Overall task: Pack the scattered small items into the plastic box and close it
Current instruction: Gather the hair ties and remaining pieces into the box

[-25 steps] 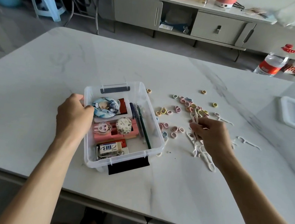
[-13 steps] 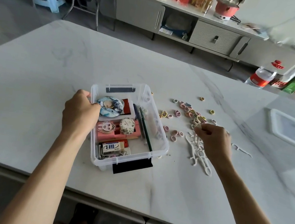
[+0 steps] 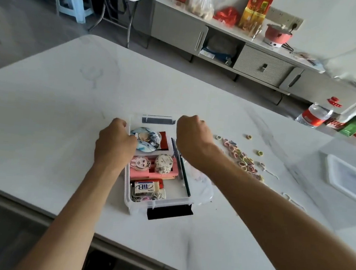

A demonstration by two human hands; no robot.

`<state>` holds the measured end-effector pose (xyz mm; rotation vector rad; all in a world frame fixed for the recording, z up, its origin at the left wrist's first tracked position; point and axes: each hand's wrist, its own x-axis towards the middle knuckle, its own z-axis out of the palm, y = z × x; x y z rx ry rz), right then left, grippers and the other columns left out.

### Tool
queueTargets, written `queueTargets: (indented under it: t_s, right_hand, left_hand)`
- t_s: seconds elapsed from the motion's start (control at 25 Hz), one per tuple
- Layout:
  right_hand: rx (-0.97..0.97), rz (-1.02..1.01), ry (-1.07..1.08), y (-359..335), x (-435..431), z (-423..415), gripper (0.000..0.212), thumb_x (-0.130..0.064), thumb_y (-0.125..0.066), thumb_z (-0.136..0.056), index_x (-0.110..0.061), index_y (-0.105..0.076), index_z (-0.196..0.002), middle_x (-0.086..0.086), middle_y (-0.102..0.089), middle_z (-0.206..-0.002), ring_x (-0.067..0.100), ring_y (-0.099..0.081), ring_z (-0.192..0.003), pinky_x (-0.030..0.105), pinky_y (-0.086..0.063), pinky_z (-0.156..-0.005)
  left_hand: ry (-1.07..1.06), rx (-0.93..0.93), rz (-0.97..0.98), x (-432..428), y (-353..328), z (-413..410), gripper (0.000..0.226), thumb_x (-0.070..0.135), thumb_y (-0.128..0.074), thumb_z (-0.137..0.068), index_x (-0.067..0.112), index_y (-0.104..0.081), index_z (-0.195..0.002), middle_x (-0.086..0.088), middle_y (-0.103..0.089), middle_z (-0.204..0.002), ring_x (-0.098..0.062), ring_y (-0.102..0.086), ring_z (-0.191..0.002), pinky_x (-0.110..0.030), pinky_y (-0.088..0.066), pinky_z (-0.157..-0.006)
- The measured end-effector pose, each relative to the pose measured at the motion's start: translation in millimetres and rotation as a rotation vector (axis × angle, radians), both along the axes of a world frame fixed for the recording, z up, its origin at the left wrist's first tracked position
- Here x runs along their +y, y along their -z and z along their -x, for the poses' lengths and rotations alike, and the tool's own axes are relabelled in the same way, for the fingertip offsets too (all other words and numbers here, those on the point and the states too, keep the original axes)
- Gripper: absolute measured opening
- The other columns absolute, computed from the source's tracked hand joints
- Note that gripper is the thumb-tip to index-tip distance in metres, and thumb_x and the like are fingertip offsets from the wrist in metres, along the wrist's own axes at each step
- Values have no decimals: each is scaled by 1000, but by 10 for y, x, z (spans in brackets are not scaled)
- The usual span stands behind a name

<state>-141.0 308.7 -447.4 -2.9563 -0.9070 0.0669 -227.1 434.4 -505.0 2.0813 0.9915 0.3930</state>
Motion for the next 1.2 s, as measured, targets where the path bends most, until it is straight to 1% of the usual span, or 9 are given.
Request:
queueTargets:
  t_s: [0.28, 0.52, 0.6, 0.72, 0.8, 0.92, 1.0, 1.12, 1.2]
  right_hand:
    - [-144, 206, -173, 276, 309, 6, 20, 7, -54, -85, -4, -65, -96, 7, -57, -79, 26, -64, -83, 30, -43, -60]
    - [-96, -564, -79, 102, -38, -303, 27, -3, -56, -85, -19, -75, -95, 1, -75, -91, 16, -68, -74, 24, -51, -67]
    - [29, -441, 62, 210, -320, -481, 20, -16, -63, -86, -24, -73, -102, 2, -73, -99, 18, -68, -82, 25, -50, -71]
    - [259, -20, 158, 573, -645, -638, 52, -43, -68, -84, -25, -55, -131, 11, -61, -122, 28, -53, -117, 36, -40, -97]
    - [292, -41, 155, 814, -687, -649, 54, -45, -69, -83, -25, -53, -131, 8, -62, -116, 23, -42, -123, 33, -31, -99]
    - [238, -312, 185, 1000, -598, -626, 17, -26, -77, -80, -25, -70, -96, 4, -64, -96, 18, -57, -83, 26, -39, -67]
    - [231, -396, 211, 1017, -563, -613, 16, -11, -76, -77, -24, -68, -72, 1, -67, -76, 18, -59, -59, 26, -43, -52]
    - [191, -415, 216, 907, -560, -604, 15, 0, -72, -75, -15, -73, -73, 3, -70, -71, 21, -64, -62, 32, -53, -61]
    - [141, -522, 210, 685, -559, -580, 12, -5, -75, -75, -16, -74, -75, 0, -68, -64, 11, -59, -58, 21, -48, -57]
  left_hand:
    - [8, 10, -30, 170, -40, 89, 30, 3, -52, -86, 5, -55, -116, -13, -63, -105, -31, -57, -92, -32, -42, -76]
    - [-79, 3, -37, 454, 0, 253, 12, 4, -53, -80, 1, -59, -91, -14, -65, -84, -34, -60, -76, -34, -40, -60]
    - [-102, -2, -43, 510, 5, 305, 7, 3, -52, -79, 1, -57, -83, -15, -62, -78, -36, -59, -72, -34, -39, -56]
    - [-116, -7, -53, 519, 12, 322, 6, 2, -51, -80, 4, -48, -74, -12, -54, -69, -33, -50, -64, -32, -30, -54]
    - [-124, -10, -60, 519, 26, 301, 13, 2, -50, -80, 7, -42, -71, -8, -48, -65, -26, -41, -57, -31, -27, -52]
    - [-136, -10, -70, 541, 59, 258, 14, 2, -49, -78, 8, -41, -69, -7, -46, -64, -22, -36, -53, -31, -26, -50]
    - [-129, -7, -71, 552, 76, 233, 10, 3, -50, -78, 7, -44, -72, -8, -49, -65, -24, -39, -55, -31, -27, -52]
    - [-113, -7, -50, 570, 76, 229, 4, 4, -50, -78, 3, -53, -80, -12, -57, -72, -33, -50, -65, -31, -33, -56]
    - [-98, -9, -34, 578, 67, 224, 10, 4, -50, -79, 2, -57, -86, -14, -62, -79, -36, -56, -72, -33, -38, -58]
